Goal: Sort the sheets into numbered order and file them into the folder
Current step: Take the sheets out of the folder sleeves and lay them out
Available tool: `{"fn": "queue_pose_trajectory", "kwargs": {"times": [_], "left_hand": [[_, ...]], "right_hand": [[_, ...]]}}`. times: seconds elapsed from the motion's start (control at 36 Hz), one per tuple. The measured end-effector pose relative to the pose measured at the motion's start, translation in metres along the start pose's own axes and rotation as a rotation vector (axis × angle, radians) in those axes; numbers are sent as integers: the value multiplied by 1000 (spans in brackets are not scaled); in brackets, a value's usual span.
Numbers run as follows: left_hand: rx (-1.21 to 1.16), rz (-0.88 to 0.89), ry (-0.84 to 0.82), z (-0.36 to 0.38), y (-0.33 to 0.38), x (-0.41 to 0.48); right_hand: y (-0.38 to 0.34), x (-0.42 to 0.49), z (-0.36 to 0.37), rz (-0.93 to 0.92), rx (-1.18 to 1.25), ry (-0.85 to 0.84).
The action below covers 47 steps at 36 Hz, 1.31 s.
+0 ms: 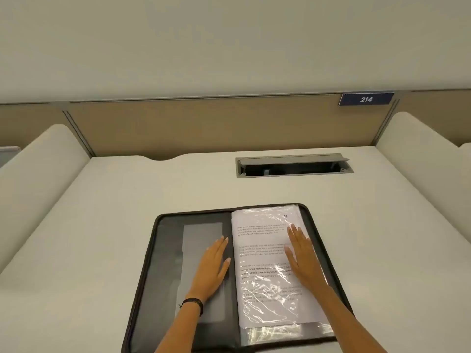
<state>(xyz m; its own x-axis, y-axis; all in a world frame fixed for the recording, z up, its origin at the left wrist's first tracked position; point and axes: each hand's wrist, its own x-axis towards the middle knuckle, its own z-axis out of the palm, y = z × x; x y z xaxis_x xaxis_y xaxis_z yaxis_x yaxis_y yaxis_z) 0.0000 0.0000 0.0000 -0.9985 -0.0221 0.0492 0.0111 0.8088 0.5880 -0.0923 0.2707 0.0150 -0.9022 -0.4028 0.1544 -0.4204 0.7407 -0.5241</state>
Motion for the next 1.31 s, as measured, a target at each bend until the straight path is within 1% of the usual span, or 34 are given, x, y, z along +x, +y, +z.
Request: {"fn": "queue_pose_trajectory", "kwargs": {"times": [0.08, 0.11, 0.19, 0.47, 0.75, 0.94, 1.31], "left_hand": [[23, -31, 9, 4, -7, -3], [32, -28, -11, 7, -7, -5], [35, -41, 4, 9, -9, -5], [101, -7, 18, 12, -14, -2], [184, 38, -61, 10, -26, -1], [176, 65, -40, 10, -26, -2], [136, 78, -34, 12, -30, -5]], "right_hand": [[4, -3, 2, 38, 1, -35], [4, -6, 4, 42, 8, -63], [10, -14, 10, 63, 4, -60], [20, -20, 21, 105, -45, -66], [17, -25, 25, 131, -77, -65], [6, -34, 27, 156, -94, -40], [18, -45, 28, 140, -173, -105]]}}
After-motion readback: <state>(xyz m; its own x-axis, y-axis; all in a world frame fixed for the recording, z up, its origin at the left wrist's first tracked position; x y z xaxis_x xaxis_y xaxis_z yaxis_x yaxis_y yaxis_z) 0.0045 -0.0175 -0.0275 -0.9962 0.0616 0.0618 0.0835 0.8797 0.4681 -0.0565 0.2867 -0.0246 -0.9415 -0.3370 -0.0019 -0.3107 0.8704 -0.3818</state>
